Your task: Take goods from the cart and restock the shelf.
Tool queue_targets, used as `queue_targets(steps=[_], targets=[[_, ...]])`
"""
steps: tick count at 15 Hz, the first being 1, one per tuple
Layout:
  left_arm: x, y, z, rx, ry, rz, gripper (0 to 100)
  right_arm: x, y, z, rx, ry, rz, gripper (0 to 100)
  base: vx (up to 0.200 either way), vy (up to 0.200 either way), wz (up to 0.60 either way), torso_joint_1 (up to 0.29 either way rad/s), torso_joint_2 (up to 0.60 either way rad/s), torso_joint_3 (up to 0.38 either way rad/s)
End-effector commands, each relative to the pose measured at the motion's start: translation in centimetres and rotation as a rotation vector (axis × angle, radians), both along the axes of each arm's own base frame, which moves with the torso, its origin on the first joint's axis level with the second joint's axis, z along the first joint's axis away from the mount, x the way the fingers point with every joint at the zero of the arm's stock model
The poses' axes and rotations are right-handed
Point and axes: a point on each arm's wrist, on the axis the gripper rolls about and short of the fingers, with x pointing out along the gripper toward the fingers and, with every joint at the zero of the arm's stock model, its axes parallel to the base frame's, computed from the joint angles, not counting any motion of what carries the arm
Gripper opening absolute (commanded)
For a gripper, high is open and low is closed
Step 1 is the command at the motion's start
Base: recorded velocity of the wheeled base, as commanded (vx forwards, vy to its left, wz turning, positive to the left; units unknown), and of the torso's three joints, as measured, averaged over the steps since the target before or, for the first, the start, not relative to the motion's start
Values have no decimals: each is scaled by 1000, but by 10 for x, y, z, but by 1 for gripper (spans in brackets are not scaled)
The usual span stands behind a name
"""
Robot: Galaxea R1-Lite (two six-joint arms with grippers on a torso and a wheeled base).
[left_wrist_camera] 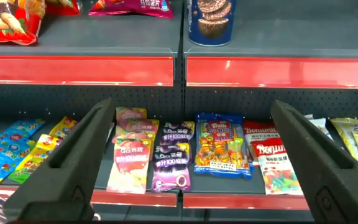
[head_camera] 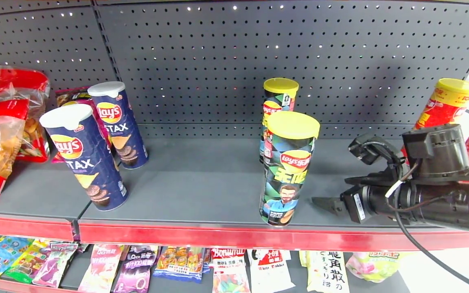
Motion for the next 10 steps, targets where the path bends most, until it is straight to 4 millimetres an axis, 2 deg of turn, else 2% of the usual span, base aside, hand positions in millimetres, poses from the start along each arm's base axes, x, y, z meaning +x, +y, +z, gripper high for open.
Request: queue_targets(steps=[1,10], targets=[[0,0,0,0,0,0,100,0,8,0,-2,2,27,100,0,0,0,0,0,0],[0,0,0,0,0,0,100,1,23,-3,-23,2,48,100,0,0,0,0,0,0]])
